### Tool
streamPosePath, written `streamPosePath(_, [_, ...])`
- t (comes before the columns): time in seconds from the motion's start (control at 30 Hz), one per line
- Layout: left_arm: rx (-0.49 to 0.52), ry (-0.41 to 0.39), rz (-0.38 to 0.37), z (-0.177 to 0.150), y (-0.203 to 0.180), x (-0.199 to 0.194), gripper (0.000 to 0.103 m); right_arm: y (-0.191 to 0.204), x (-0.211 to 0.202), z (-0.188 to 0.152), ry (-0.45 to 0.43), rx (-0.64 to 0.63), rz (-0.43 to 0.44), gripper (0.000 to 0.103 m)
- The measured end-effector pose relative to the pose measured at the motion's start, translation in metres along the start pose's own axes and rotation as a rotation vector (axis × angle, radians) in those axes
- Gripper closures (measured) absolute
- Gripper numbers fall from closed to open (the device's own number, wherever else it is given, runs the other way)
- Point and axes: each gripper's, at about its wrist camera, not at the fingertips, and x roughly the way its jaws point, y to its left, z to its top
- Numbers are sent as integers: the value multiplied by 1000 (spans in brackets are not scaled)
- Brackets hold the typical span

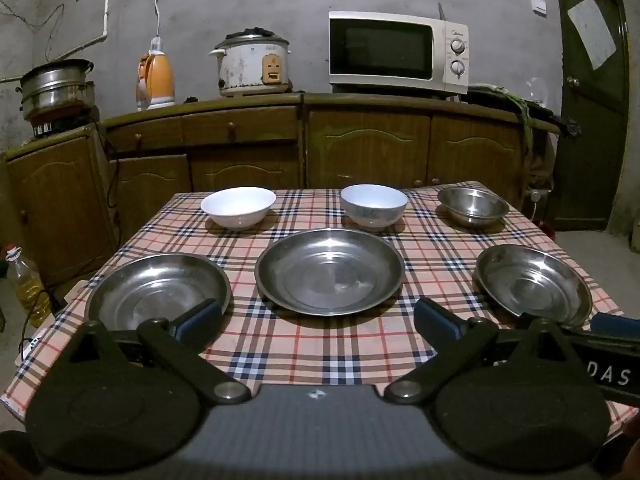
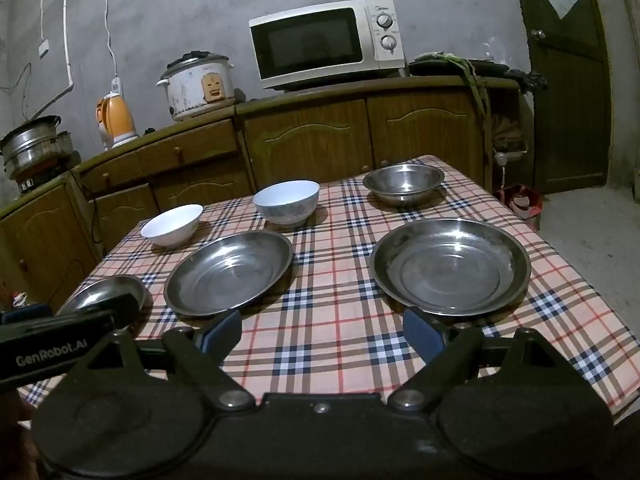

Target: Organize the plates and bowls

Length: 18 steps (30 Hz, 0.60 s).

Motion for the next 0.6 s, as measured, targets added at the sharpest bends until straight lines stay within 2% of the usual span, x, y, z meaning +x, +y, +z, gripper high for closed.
streamPosePath(0.6, [0,-8,23,1,6,1,0,1,3,-1,0,-4,2,1])
